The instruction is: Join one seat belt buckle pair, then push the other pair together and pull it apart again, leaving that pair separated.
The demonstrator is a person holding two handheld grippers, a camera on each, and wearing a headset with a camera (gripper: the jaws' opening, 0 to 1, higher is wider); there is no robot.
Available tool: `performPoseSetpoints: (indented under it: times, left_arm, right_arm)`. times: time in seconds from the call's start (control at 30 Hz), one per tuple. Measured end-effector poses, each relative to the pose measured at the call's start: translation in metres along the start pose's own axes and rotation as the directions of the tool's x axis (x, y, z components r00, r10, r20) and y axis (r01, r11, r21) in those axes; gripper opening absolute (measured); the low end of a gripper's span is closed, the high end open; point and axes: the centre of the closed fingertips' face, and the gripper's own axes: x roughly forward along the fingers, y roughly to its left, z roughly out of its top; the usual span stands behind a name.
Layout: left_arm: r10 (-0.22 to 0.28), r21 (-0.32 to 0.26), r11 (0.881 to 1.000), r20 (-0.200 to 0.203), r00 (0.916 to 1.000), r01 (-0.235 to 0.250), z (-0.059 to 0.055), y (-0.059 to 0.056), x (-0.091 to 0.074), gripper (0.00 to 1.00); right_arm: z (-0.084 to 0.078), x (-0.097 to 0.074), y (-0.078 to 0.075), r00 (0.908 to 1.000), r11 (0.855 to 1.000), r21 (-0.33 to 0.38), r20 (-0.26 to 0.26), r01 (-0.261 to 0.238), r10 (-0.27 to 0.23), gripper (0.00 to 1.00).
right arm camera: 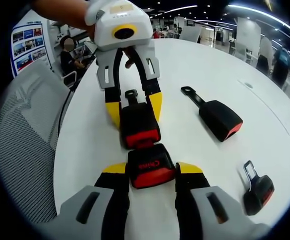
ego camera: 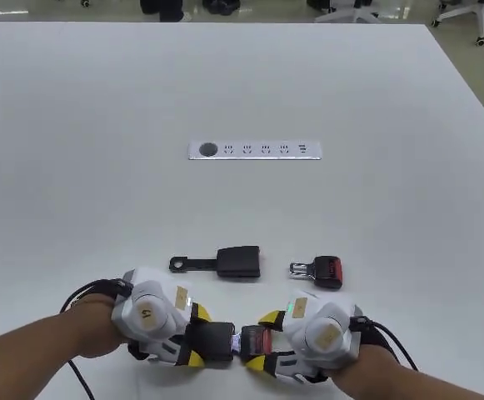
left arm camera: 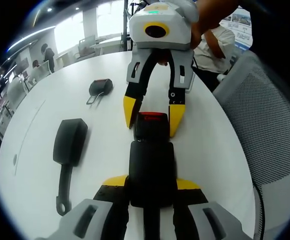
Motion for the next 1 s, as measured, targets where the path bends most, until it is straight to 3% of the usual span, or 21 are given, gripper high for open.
performPoseSetpoints:
  times: [0.3, 0.6, 1.0]
  left_arm:
    - [-0.008, -0.013, 1.000, 0.037, 0.9993, 0.008, 0.003, -0.001, 0.000, 0.34]
    - [0.001, -0.025, 1.000, 0.050, 0.9988, 0.000, 0.003, 0.000, -0.001, 0.34]
    - [0.003, -0.026, 1.000, 0.052, 0.9987, -0.002, 0.001, 0.001, 0.000, 0.34]
  right_arm:
    - [-0.006, -0.010, -0.003, 0.9999, 1.000, 0.000, 0.016, -0.002, 0.002, 0.34]
    - [-0.013, -0.012, -0.007, 0.9996, 1.000, -0.009, 0.023, -0.016, 0.016, 0.34]
    - [-0.029, -0.028, -0.010, 0.9991, 1.000, -0.002, 0.041, -0.012, 0.012, 0.34]
